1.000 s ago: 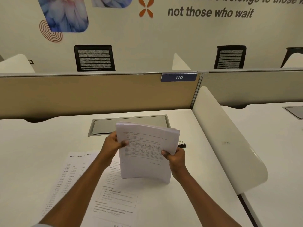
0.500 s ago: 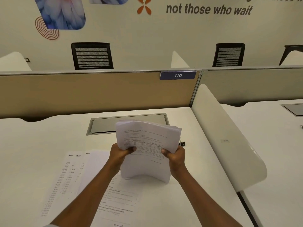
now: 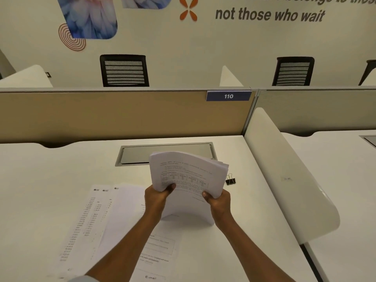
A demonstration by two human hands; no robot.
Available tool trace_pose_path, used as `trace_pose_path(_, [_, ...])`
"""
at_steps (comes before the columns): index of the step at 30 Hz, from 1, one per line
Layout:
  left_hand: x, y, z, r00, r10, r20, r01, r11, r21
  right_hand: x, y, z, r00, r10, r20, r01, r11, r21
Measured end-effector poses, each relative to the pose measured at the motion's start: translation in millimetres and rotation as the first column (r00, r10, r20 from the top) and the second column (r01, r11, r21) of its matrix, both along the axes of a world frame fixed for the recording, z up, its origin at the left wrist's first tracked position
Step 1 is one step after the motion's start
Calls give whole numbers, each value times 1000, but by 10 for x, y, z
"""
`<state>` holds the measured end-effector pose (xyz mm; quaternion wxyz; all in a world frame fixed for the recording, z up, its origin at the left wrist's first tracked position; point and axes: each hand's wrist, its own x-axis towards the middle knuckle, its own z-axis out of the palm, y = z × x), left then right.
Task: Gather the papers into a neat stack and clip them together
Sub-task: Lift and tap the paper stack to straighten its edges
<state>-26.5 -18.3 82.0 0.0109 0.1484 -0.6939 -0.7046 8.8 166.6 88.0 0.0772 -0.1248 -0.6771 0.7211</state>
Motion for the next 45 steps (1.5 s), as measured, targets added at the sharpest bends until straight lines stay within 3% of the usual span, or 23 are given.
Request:
trace_pose_path(7, [26, 137, 61, 993, 121, -8, -121, 975, -188, -54, -8, 45, 998, -48, 52, 46, 998, 30])
trace_pose_path(13, [75, 36, 173, 989, 147, 35, -115, 882, -458, -114, -27, 129, 991, -23, 132, 8, 994, 113])
trace_pose_path(20, [198, -304, -44, 977, 170, 127, -87, 866, -492, 13, -209, -125, 951, 72, 300, -104, 990, 93])
trace_pose_path(27, [292, -688, -369, 957, 115, 265, 26, 879, -476, 220, -463, -467, 901, 78, 426, -106, 993, 43])
trace_pose_path(33, [283, -946, -587, 936, 52, 349, 204, 727, -656, 353, -659, -638, 863, 10, 505, -89, 987, 134])
trace_pose_path(37, [221, -976, -615, 897, 75, 435, 368, 418, -831, 415, -842, -618, 857, -59, 511, -85, 964, 253])
trace_pose_path(38, [207, -979, -633, 888, 79, 453, 392, 387, -835, 420, -885, -608, 856, -80, 511, -80, 956, 284])
trace_pose_path(45, [133, -1038, -717, 878, 34, 477, 413, 450, -792, 346, -1129, -764, 791, -249, 558, -42, 889, 457])
